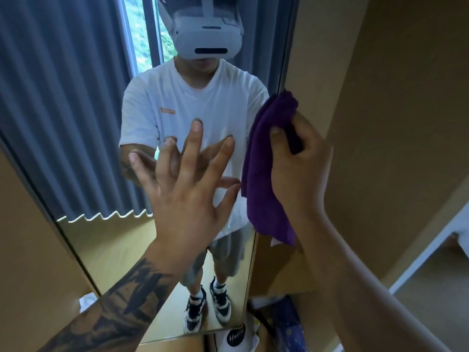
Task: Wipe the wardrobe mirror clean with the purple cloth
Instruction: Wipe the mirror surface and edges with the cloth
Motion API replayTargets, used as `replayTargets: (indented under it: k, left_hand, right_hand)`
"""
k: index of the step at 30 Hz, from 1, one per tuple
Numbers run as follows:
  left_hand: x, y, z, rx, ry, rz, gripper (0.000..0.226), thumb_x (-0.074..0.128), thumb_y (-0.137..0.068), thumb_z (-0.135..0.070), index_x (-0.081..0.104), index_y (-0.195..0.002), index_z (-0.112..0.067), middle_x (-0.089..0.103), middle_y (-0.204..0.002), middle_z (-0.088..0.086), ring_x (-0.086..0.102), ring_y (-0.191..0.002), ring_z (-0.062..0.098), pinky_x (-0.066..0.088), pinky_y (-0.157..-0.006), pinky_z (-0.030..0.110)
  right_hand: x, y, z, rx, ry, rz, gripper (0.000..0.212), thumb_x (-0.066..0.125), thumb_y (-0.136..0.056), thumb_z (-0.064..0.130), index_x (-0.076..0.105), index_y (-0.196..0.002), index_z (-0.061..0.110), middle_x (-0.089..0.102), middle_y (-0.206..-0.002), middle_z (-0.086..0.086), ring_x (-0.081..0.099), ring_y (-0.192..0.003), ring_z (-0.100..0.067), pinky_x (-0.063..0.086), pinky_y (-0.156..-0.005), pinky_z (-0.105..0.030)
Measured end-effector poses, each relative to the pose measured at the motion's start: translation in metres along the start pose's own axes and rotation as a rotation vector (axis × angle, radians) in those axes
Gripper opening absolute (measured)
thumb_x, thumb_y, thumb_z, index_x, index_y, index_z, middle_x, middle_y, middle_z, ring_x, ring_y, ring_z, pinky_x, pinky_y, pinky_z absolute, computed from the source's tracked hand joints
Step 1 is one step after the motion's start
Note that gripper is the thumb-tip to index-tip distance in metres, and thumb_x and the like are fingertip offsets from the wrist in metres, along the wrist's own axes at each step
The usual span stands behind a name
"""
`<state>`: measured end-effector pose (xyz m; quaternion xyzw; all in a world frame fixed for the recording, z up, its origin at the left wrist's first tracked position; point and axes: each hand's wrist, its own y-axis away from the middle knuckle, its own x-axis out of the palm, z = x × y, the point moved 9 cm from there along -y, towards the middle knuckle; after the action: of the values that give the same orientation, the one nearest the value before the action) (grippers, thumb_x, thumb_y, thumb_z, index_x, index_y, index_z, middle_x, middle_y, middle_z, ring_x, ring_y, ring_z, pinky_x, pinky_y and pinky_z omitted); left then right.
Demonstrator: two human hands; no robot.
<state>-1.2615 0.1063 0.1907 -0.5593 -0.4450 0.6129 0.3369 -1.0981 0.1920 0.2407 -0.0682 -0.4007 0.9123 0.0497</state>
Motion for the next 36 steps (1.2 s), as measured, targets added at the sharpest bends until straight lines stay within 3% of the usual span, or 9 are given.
replayTargets:
  k: [5,8,10,14,18,24,26,31,36]
  left_hand:
    - [0.003,0.0,0.001,0.002,-0.02,-0.016,0.061,0.055,-0.097,-0.064,0.044,-0.153,-0.042,0.033,-0.166,0.004,0.028,-0.148,0.035,0.011,-0.114,0.079]
    - [0.003,0.001,0.001,0.005,-0.026,-0.019,0.061,0.055,-0.097,-0.064,0.045,-0.153,-0.042,0.035,-0.165,0.004,0.028,-0.147,0.034,0.013,-0.114,0.079]
    - [0.002,0.0,0.001,0.008,-0.027,-0.024,0.06,0.054,-0.097,-0.064,0.045,-0.152,-0.042,0.035,-0.165,0.004,0.027,-0.148,0.034,0.013,-0.113,0.079]
    - [0.002,0.001,0.001,-0.003,-0.009,-0.035,0.059,0.054,-0.098,-0.064,0.047,-0.152,-0.041,0.037,-0.164,0.005,0.028,-0.148,0.035,0.012,-0.113,0.08]
    - [0.002,0.001,0.002,-0.001,-0.01,-0.038,0.059,0.054,-0.098,-0.063,0.046,-0.152,-0.041,0.036,-0.164,0.004,0.029,-0.149,0.034,0.014,-0.112,0.08]
    - [0.002,0.003,0.004,0.003,-0.011,-0.034,0.062,0.06,-0.096,-0.061,0.045,-0.153,-0.041,0.033,-0.166,0.002,0.027,-0.15,0.032,0.013,-0.114,0.079]
    - [0.002,0.003,0.003,0.006,-0.012,-0.036,0.063,0.06,-0.096,-0.06,0.045,-0.153,-0.041,0.032,-0.166,0.002,0.026,-0.151,0.033,0.012,-0.114,0.079]
    - [0.004,0.002,0.004,0.002,-0.018,-0.02,0.065,0.059,-0.095,-0.064,0.044,-0.153,-0.041,0.033,-0.166,0.003,0.027,-0.151,0.035,0.012,-0.114,0.079]
    - [0.003,0.002,0.003,0.003,-0.029,-0.003,0.065,0.058,-0.095,-0.065,0.042,-0.154,-0.042,0.031,-0.168,0.002,0.031,-0.151,0.037,0.012,-0.115,0.078]
  right_hand:
    - [0.007,0.058,-0.057,0.127,-0.027,0.043,0.022,0.057,-0.107,0.018,0.069,-0.124,0.025,0.074,-0.089,0.012,0.07,-0.079,-0.013,0.058,-0.068,-0.032]
    - [0.006,0.077,-0.068,0.171,0.008,0.102,0.024,0.06,-0.105,0.014,0.07,-0.114,0.033,0.073,-0.083,0.01,0.067,-0.067,-0.014,0.057,-0.058,-0.039]
    - [0.005,0.056,-0.05,0.164,-0.041,0.123,0.033,0.062,-0.103,0.012,0.067,-0.111,0.043,0.075,-0.087,0.016,0.071,-0.074,-0.011,0.061,-0.065,-0.036]
    - [-0.004,-0.016,0.009,-0.005,-0.082,0.045,0.025,0.061,-0.103,0.014,0.07,-0.121,0.03,0.076,-0.097,0.015,0.073,-0.089,-0.009,0.063,-0.078,-0.034]
    - [-0.006,-0.03,0.027,-0.087,-0.09,-0.012,0.027,0.059,-0.104,0.014,0.064,-0.114,0.039,0.074,-0.095,0.019,0.072,-0.089,-0.008,0.062,-0.081,-0.037]
    - [0.008,0.064,-0.047,0.153,-0.043,0.075,0.044,0.058,-0.106,0.019,0.064,-0.107,0.062,0.074,-0.088,0.011,0.071,-0.074,-0.014,0.06,-0.068,-0.051]
    - [0.005,0.062,-0.046,0.165,-0.041,0.093,0.047,0.061,-0.105,0.016,0.065,-0.106,0.063,0.075,-0.088,0.014,0.071,-0.072,-0.013,0.06,-0.064,-0.048]
    - [-0.003,-0.014,0.016,-0.007,-0.085,0.011,0.028,0.061,-0.104,0.014,0.066,-0.113,0.04,0.075,-0.094,0.015,0.071,-0.085,-0.006,0.062,-0.074,-0.032]
    - [-0.004,-0.03,0.031,-0.06,-0.077,-0.024,0.028,0.057,-0.106,0.019,0.062,-0.112,0.046,0.072,-0.092,0.013,0.069,-0.08,-0.009,0.06,-0.071,-0.029]
